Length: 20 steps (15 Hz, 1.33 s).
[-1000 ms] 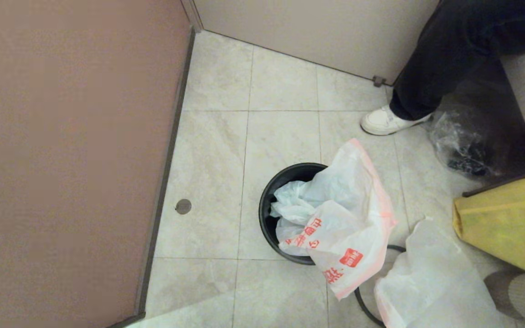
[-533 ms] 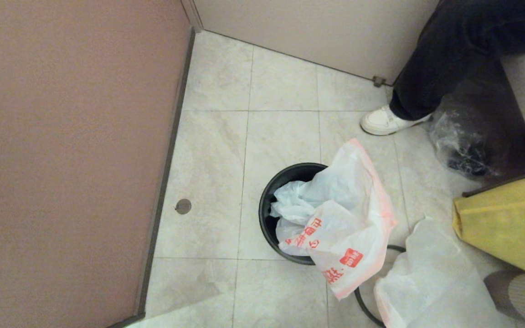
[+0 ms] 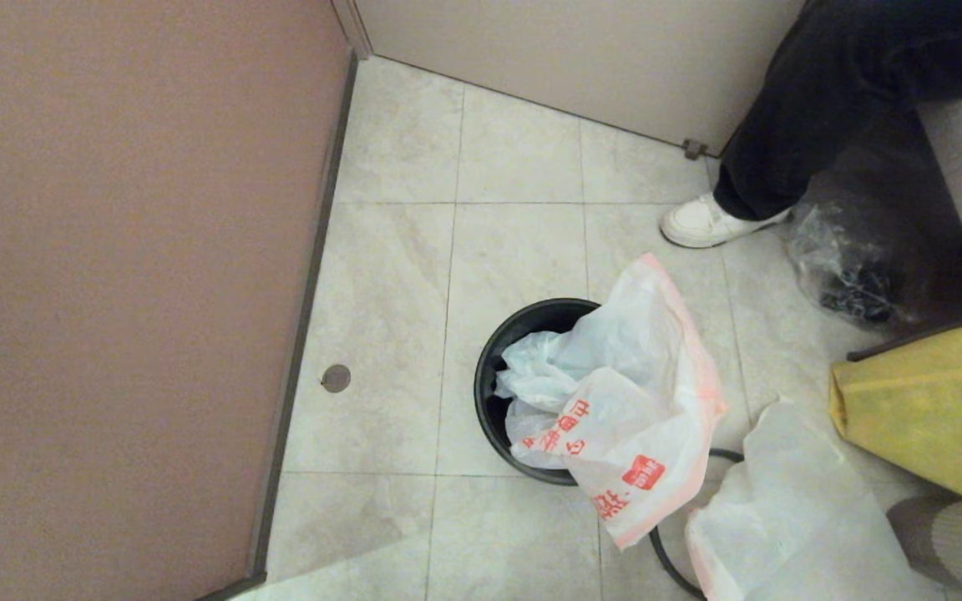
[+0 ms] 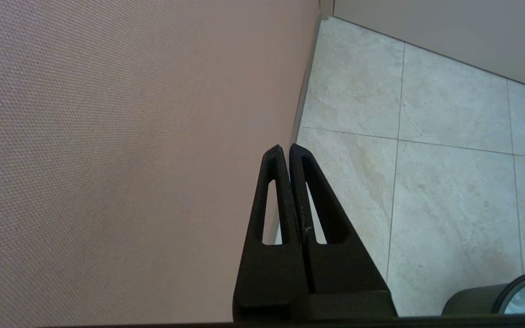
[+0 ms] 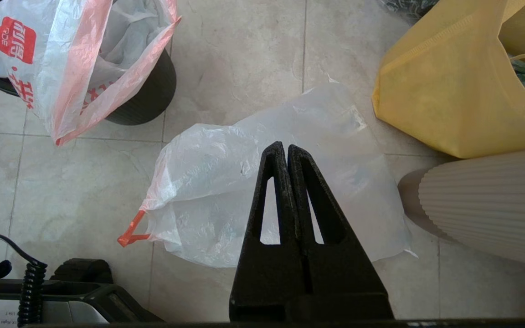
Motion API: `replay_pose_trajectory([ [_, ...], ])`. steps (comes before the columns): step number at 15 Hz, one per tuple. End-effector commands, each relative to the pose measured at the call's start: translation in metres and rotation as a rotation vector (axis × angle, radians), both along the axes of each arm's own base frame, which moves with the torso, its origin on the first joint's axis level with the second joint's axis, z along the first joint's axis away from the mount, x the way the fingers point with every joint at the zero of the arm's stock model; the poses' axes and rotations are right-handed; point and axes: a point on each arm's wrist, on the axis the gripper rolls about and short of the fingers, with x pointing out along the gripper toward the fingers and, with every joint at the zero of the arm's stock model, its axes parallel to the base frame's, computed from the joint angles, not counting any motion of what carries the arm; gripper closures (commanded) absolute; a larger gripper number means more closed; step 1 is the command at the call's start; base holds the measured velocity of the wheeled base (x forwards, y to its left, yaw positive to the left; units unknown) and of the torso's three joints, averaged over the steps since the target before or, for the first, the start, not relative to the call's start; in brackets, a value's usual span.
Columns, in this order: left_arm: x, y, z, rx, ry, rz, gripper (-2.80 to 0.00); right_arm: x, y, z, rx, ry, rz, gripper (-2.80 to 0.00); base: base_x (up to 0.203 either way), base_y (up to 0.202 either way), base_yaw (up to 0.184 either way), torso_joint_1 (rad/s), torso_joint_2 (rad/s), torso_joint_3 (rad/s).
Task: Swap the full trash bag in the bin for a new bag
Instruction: Put the new garbage bag on the trash can
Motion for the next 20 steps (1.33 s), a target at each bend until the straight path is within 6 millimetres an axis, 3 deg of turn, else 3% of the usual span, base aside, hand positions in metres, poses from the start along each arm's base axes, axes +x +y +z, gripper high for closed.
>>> replay_pose_trajectory([
  [1,-0.002,0.0,-0.002,-0.004,0.001,-0.001,0.0,0.0,0.0,0.0,-0.001,0.003,0.0,0.0,0.0,0.0,0.0,0.0,0.0,0.0],
  [5,-0.013,0.0,-0.019,-0.01,0.016,-0.005,0.0,0.0,0.0,0.0,0.0,0.003,0.0,0.0,0.0,0.0,0.0,0.0,0.0,0.0],
  [9,-0.006,0.0,-0.02,-0.002,0.036,-0.006,0.0,0.0,0.0,0.0,-0.002,0.003,0.0,0.0,0.0,0.0,0.0,0.0,0.0,0.0],
  [12,0.006,-0.004,-0.032,0.015,0.09,-0.077,0.0,0.0,0.0,0.0,-0.002,0.003,0.002,0.0,0.0,0.0,0.0,0.0,0.0,0.0],
  [16,0.022,-0.009,-0.049,0.252,0.062,-0.052,0.0,0.0,0.0,0.0,0.0,0.003,0.0,0.0,0.0,0.0,0.0,0.0,0.0,0.0],
  [20,0.037,-0.013,-0.077,0.381,0.161,-0.215,0.0,0.0,0.0,0.0,0.0,0.003,0.001,0.0,0.0,0.0,0.0,0.0,0.0,0.0],
])
